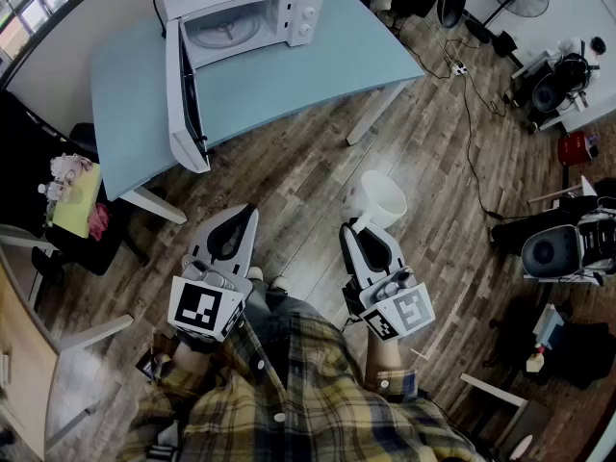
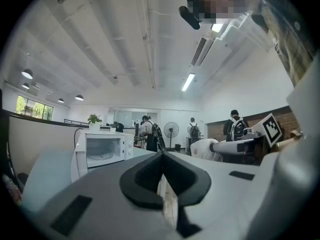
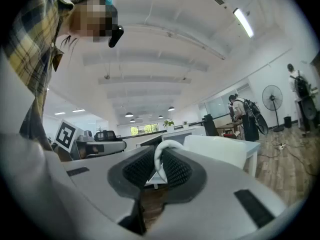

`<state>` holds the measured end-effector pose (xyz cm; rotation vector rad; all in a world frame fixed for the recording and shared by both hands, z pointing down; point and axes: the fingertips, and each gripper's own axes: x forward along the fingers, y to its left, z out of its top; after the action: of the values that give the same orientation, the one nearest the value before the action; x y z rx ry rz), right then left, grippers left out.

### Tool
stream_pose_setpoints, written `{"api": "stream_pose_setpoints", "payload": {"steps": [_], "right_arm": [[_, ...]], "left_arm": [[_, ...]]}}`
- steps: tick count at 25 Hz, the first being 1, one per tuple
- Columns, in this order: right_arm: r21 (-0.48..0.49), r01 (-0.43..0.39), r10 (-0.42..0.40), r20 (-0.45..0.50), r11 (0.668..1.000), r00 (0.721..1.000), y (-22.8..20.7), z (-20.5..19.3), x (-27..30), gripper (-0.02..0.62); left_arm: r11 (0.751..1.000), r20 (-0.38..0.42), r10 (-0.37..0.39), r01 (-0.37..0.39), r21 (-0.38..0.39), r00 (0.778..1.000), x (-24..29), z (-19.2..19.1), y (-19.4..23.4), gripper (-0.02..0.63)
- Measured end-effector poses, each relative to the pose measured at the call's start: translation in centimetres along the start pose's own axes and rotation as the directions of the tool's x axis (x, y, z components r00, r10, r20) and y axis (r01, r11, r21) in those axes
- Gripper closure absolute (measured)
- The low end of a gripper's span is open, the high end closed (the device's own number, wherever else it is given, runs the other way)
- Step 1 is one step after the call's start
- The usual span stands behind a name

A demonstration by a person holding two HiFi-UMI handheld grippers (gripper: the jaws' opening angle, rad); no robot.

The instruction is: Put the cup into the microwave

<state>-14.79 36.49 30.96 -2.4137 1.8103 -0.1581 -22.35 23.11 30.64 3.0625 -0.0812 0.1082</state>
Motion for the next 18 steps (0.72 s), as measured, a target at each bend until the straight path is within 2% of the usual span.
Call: {"api": "stream_pose_setpoints", "payload": {"steps": [5,12,18], "right_arm": [[0.022,-0.037,0.037,-0.01,0.999,0.999,0.6,0.0,-0.3,0.537],[0.023,-0.021,0.02,0.035,1.0,0.999,0.0,0.6,-3.0,0.537],[0.055,0.004,-0.006,0.037,0.998,0.999,-2.0,-0.3,-1.2,0.537]], "left_arm": [[1.0,0.002,0.0,0.0,-0.001,1.0,-0.1,-0.2,-0.9,0.614],[1.0,-0.009,-0.015,0.015,0.007,1.0,-0.4,-0.7,-3.4,0.614],[1.0,-0.033,-0.016,0.017,0.018,0.999,1.4,-1.4,-1.7,0.614]]}}
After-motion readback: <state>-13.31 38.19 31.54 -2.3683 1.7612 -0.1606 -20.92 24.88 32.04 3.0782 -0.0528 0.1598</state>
